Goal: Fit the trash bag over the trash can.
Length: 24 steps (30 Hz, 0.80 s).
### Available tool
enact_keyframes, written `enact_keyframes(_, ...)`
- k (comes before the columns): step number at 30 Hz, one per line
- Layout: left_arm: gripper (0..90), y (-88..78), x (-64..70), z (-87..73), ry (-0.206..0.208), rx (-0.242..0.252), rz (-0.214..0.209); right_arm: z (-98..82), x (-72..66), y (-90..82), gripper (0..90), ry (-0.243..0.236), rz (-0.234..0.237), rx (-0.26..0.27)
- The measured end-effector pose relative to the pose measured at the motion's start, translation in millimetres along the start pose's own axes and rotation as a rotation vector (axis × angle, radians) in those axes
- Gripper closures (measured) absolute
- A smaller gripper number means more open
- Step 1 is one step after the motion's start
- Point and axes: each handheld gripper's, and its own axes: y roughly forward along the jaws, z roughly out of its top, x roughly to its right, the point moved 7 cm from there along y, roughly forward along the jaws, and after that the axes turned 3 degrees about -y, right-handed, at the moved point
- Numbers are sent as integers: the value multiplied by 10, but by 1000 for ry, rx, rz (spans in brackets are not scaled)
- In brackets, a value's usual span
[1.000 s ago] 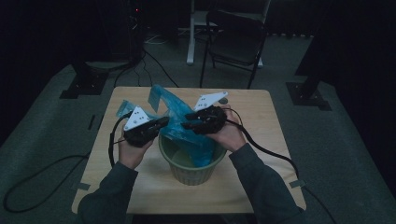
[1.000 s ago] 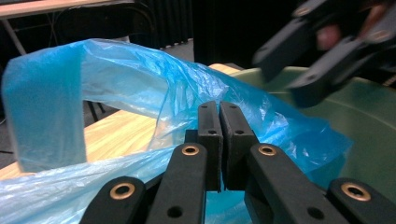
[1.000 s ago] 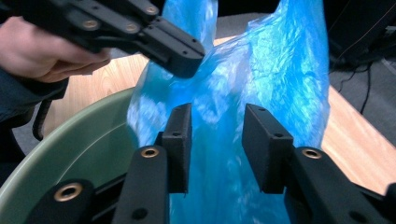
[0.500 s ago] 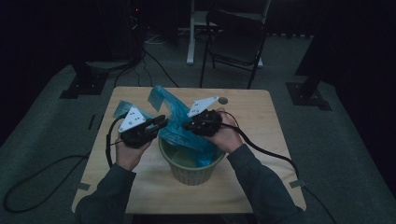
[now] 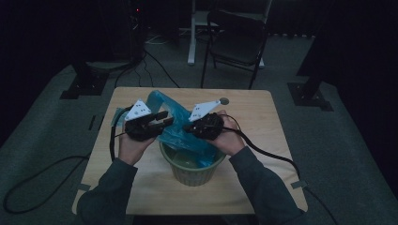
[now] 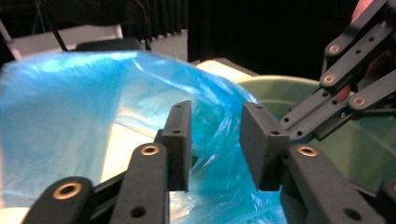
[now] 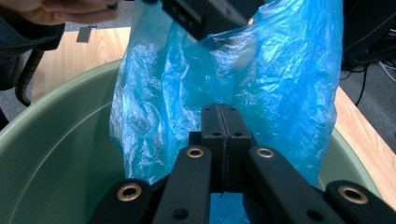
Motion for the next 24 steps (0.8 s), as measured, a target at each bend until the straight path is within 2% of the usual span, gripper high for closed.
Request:
enact_keyframes(4, 617, 14, -1, -8, -1, -5, -2, 2, -3, -1, 900, -2, 1, 2)
enact_keyframes(5, 622, 62, -6, -32, -7, -18, -12, 3, -10, 3, 900, -2, 6, 5)
enact_keyframes(9, 771, 89, 24, -62, 27, -44, -6, -5, -5, 4, 900, -5, -2, -2)
enact_keyframes(10, 814, 89, 24, -62, 27, -44, -6, -5, -5, 4, 900, -5, -2, -2)
enact_keyframes(11, 814, 89, 24, -62, 27, -44, -6, -10, -2, 1, 900, -7, -7, -5)
enact_keyframes(12, 878, 75, 12, -81, 35, -49, 4, -25, -2, -14, 900, -9, -13, -13)
enact_keyframes(13, 896, 67, -1, -88, 30, -48, 7, -34, -4, -23, 900, -11, -16, -17)
enact_keyframes(18, 900, 9, -91, -138, 6, -51, 39, -84, -6, -79, 900, -21, -33, -36)
enact_keyframes(24, 900, -47, -185, -189, -6, -55, 71, -202, 54, -144, 900, 14, -48, -38)
